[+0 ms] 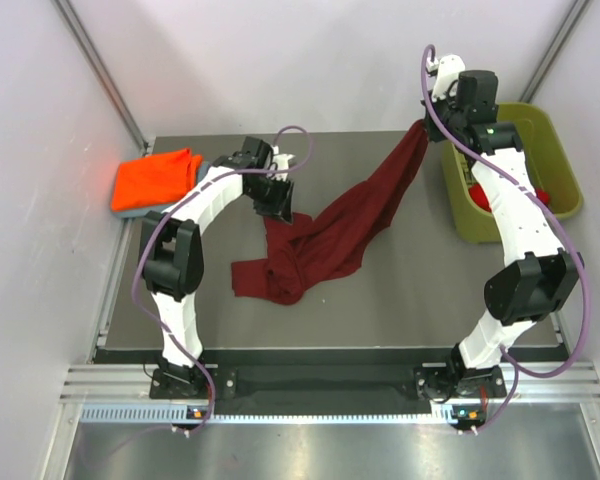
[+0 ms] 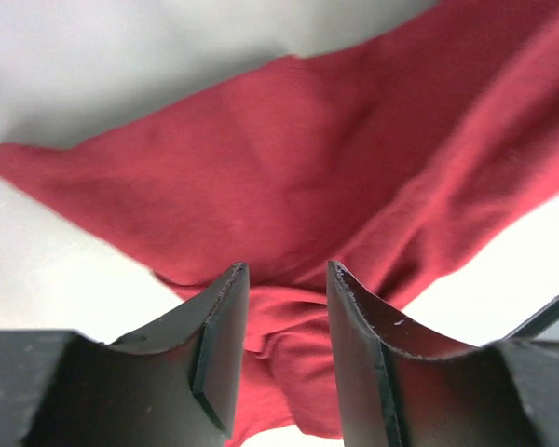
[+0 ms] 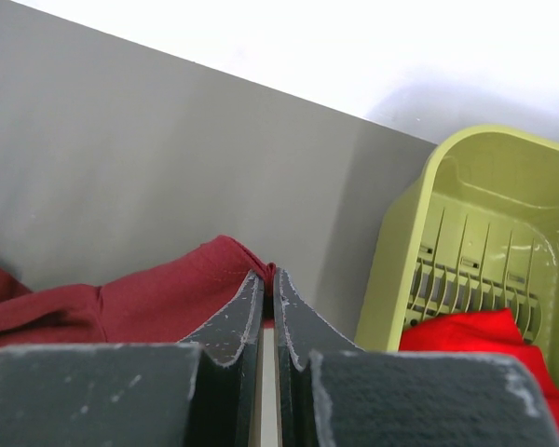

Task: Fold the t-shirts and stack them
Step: Flatten the tshirt out

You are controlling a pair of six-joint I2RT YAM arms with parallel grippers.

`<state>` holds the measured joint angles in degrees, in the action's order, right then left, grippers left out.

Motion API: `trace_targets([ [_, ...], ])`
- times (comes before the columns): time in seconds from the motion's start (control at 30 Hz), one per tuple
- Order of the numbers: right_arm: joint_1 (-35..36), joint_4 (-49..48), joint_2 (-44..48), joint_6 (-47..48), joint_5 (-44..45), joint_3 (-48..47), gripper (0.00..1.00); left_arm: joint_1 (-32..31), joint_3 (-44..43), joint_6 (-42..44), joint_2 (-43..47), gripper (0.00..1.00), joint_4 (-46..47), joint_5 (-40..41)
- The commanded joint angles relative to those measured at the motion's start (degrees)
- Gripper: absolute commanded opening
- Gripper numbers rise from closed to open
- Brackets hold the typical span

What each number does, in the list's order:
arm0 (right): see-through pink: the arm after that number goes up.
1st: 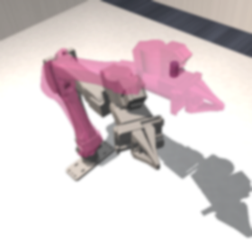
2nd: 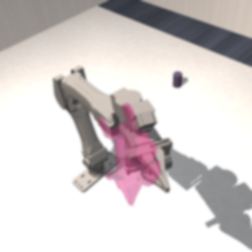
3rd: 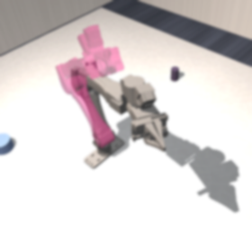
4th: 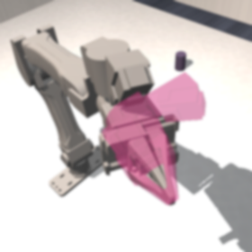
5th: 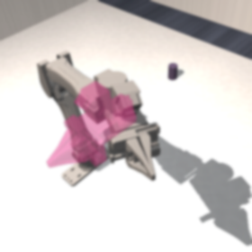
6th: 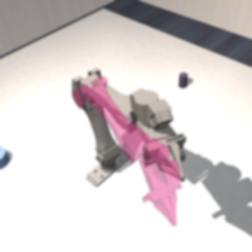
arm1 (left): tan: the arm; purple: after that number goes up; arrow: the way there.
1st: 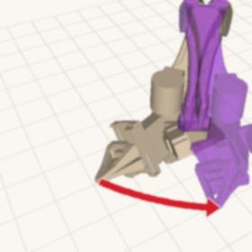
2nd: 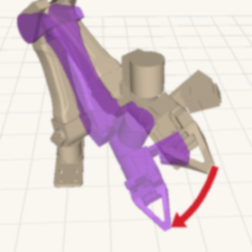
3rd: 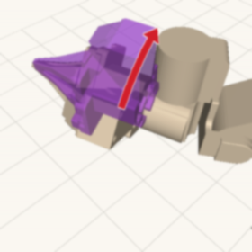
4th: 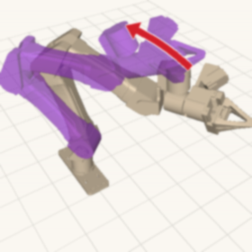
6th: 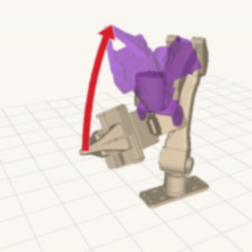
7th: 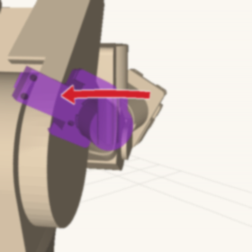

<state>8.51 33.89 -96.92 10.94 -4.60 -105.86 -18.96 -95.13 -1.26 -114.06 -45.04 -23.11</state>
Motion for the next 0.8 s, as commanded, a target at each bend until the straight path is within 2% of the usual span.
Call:
trace_targets([
  [0.0, 0.63, -2.69, 0.07, 0.49, 0.38, -2.94, 0.0, -3.09, 0.38, 2.47, 4.81, 0.45, -0.58, -0.88],
  [0.27, 0.71, -2.69, -0.63, 0.13, 0.03, -3.56, 0.0, -7.67, -0.84, 5.04, 2.27, 0.45, -0.4, 0.79],
  [0.7, 0.63, -2.69, 0.24, 0.4, 0.29, -2.42, 0.0, -7.76, -8.66, 6.0, -8.18, 0.45, 1.44, 4.48],
  [0.77, 0.63, -2.6, 0.42, 0.4, 0.56, -2.5, 0.0, -7.76, -10.5, 6.53, -9.42, 0.41, 0.31, 5.01],
])
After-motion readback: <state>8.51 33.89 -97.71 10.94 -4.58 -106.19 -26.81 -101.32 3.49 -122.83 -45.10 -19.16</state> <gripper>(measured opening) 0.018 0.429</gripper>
